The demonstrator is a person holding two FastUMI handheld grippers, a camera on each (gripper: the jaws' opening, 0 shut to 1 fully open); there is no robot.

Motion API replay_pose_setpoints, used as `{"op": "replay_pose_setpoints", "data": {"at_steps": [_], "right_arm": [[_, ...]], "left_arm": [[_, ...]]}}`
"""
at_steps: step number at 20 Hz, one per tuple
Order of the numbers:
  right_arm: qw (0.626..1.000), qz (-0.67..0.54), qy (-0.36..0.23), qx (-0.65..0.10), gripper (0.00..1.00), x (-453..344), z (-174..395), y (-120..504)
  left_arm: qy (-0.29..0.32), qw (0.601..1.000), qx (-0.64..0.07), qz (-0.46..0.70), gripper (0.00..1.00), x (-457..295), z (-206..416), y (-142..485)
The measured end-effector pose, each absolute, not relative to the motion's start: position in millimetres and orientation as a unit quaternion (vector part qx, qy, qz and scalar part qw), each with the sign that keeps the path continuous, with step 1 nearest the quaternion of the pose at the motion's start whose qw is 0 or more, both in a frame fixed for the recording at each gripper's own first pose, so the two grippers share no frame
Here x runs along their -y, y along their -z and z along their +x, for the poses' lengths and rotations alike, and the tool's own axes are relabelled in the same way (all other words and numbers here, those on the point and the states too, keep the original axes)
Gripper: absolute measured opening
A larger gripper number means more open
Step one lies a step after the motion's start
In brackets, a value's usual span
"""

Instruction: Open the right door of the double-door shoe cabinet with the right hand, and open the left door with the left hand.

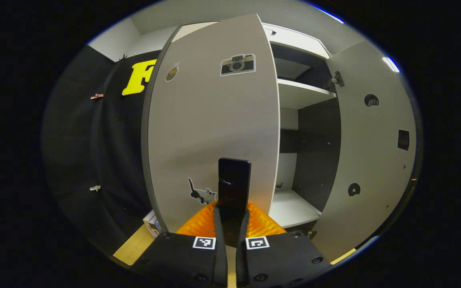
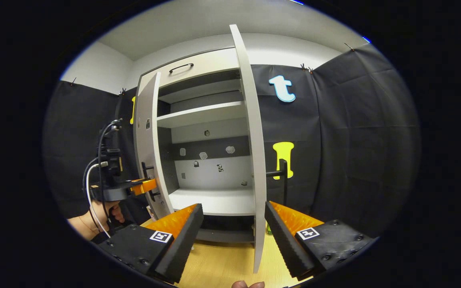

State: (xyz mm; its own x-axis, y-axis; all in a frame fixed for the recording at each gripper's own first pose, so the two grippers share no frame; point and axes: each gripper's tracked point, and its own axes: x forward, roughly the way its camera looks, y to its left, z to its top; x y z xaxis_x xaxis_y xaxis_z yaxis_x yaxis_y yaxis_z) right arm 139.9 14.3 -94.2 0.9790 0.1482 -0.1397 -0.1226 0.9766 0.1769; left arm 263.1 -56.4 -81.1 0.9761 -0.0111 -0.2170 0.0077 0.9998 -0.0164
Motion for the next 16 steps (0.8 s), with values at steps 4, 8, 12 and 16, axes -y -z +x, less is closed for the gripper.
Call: {"op": "replay_pose_setpoints", "data": {"at_steps": [4,8,12,16], "right_arm": [[0.992,0.081,-0.065,-0.072,0.97,-15,141,92],[0.992,0.083,-0.065,-0.069,1.0,-23,142,89],[0.992,0.088,-0.062,-0.066,1.0,-34,140,86],[0.992,0.091,-0.06,-0.065,1.0,-55,135,87]], "left_arm": [[0.013,0.994,-0.109,-0.011,0.13,53,261,80],[0.019,0.994,-0.108,-0.016,0.13,49,257,78],[0.028,0.993,-0.109,-0.023,0.13,44,255,78],[0.029,0.993,-0.111,-0.023,0.12,38,250,78]]}}
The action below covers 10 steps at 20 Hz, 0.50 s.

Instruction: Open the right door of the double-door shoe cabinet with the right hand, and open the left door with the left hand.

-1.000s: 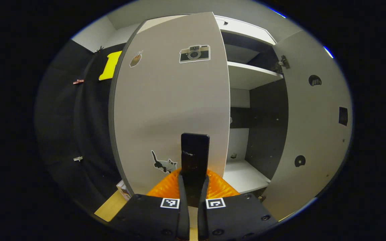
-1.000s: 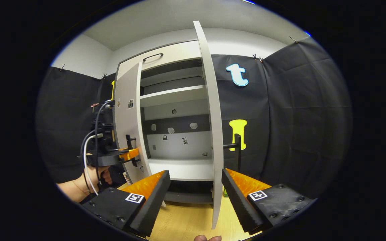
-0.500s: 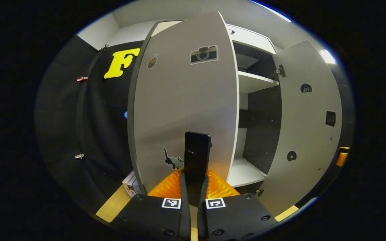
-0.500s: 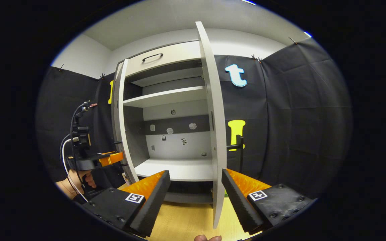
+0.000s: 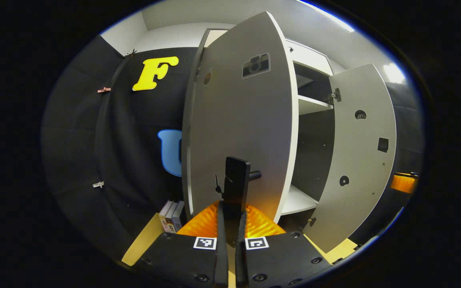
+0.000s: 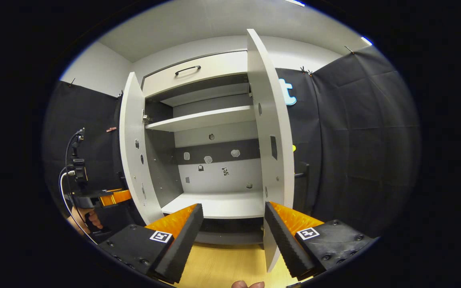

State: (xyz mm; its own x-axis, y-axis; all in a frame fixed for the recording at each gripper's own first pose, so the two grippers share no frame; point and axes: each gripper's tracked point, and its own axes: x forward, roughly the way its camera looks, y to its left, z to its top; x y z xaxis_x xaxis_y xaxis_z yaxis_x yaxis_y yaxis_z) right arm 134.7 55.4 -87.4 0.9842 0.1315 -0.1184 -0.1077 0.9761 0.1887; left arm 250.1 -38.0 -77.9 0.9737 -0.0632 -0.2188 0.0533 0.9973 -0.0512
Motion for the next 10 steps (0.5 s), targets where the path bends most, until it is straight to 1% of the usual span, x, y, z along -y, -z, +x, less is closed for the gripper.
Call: {"op": "replay_pose_setpoints", "data": {"at_steps": [1,4,7,9,10], "right_arm": [[0.992,0.09,-0.058,-0.066,0.97,-58,135,88],[0.992,0.096,-0.053,-0.055,0.97,-67,130,84],[0.992,0.107,-0.053,-0.043,0.97,-83,129,78],[0.992,0.105,-0.055,-0.041,0.97,-91,130,76],[0.992,0.104,-0.056,-0.04,1.0,-96,130,74]], "left_arm": [[0.027,0.993,-0.11,-0.018,0.12,35,249,77],[0.02,0.994,-0.11,-0.014,0.12,26,248,77],[0.015,0.996,-0.09,-0.013,0.11,17,252,71],[-0.003,0.996,-0.083,-0.014,0.08,7,254,71],[-0.013,0.996,-0.081,-0.017,0.06,3,255,70]]}}
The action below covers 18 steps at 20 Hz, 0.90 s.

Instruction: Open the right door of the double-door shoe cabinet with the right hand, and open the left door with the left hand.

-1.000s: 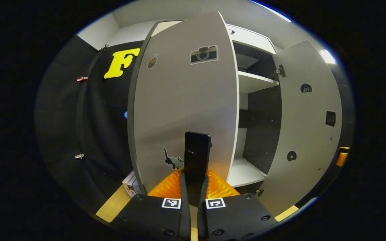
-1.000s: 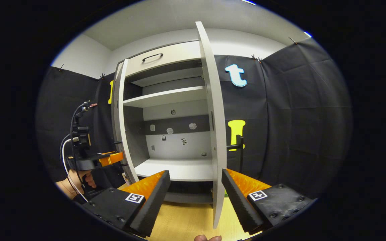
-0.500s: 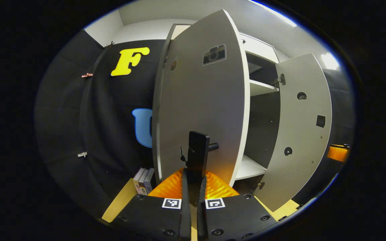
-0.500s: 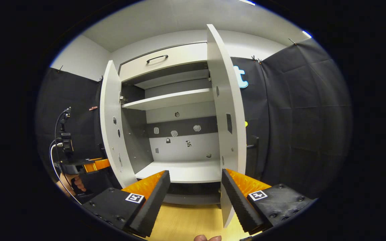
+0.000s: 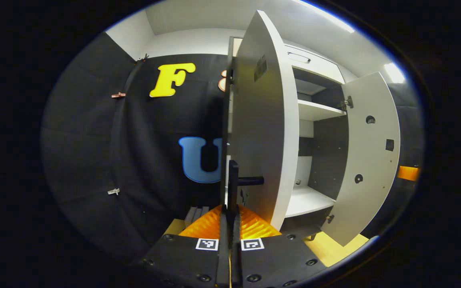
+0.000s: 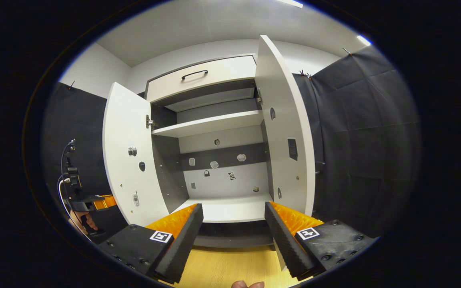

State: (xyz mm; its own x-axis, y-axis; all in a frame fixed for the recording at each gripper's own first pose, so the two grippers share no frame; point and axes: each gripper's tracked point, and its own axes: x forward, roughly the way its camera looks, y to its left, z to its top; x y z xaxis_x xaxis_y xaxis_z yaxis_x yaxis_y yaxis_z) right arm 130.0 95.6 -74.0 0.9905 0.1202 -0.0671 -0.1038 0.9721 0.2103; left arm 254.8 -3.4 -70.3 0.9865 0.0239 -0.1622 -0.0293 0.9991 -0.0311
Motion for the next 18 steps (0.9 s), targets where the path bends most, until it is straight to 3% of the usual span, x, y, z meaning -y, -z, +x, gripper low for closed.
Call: {"op": "replay_pose_setpoints", "data": {"at_steps": [5,8,18], "right_arm": [[0.992,0.104,-0.065,-0.041,0.97,-120,135,75],[0.992,0.091,-0.074,-0.047,1.0,-131,133,80],[0.993,0.079,-0.071,-0.043,0.97,-133,128,75]], "left_arm": [[0.029,0.995,-0.085,-0.045,0.06,27,252,73],[0.021,0.996,-0.081,-0.034,0.05,12,256,71],[0.009,0.999,-0.039,-0.009,0.09,5,260,53]]}}
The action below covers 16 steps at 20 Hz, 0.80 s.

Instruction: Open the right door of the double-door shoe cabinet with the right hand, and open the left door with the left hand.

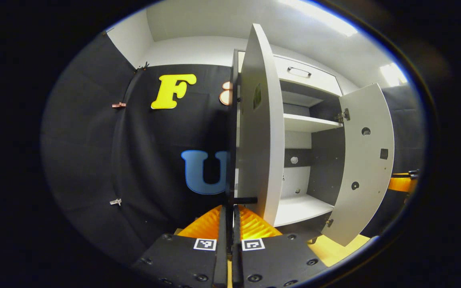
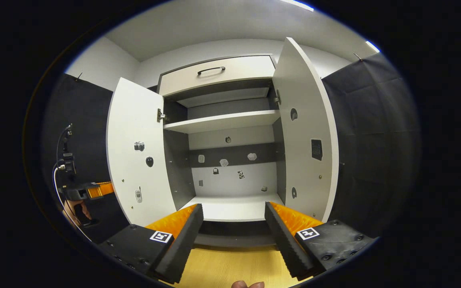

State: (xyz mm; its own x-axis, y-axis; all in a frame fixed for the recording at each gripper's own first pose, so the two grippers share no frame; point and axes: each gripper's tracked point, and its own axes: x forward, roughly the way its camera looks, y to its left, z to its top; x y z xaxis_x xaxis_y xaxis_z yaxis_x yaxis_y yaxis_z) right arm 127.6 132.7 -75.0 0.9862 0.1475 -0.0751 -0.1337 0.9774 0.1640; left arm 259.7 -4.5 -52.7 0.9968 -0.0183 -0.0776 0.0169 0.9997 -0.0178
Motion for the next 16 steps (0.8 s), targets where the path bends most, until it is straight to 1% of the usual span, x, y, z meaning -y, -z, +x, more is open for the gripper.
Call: {"op": "replay_pose_setpoints", "data": {"at_steps": [1,2,3,5,7,8,9,11,14,16], "right_arm": [[0.994,0.076,-0.07,-0.042,0.97,-132,128,73],[0.994,0.072,-0.07,-0.04,0.96,-130,127,71],[0.994,0.07,-0.069,-0.039,0.97,-129,127,69],[0.995,0.068,-0.069,-0.035,0.97,-128,126,65],[0.995,0.063,-0.069,-0.032,0.97,-125,128,62],[0.995,0.061,-0.068,-0.03,0.97,-123,128,61],[0.996,0.06,-0.067,-0.029,0.97,-123,128,60],[0.995,0.062,-0.067,-0.029,0.97,-120,128,59],[0.995,0.064,-0.067,-0.028,0.97,-116,128,57],[0.995,0.064,-0.067,-0.027,0.97,-113,127,55]], "left_arm": [[0.001,0.999,-0.033,-0.006,0.06,2,259,50],[-0.007,1.0,-0.029,-0.002,0.13,-1,258,48],[-0.017,1.0,-0.026,0.001,0.14,-4,257,45],[-0.029,0.999,-0.028,0.005,0.24,-6,254,45],[-0.027,0.999,-0.023,0.006,0.39,-3,251,41],[-0.028,0.999,-0.023,0.004,0.5,-2,251,42],[-0.027,0.999,-0.023,0.002,0.53,0,250,41],[-0.025,0.999,-0.022,0.005,0.67,3,247,39],[-0.026,0.999,-0.008,0.023,0.98,2,249,35],[-0.029,0.999,0.002,0.03,0.97,4,251,31]]}}
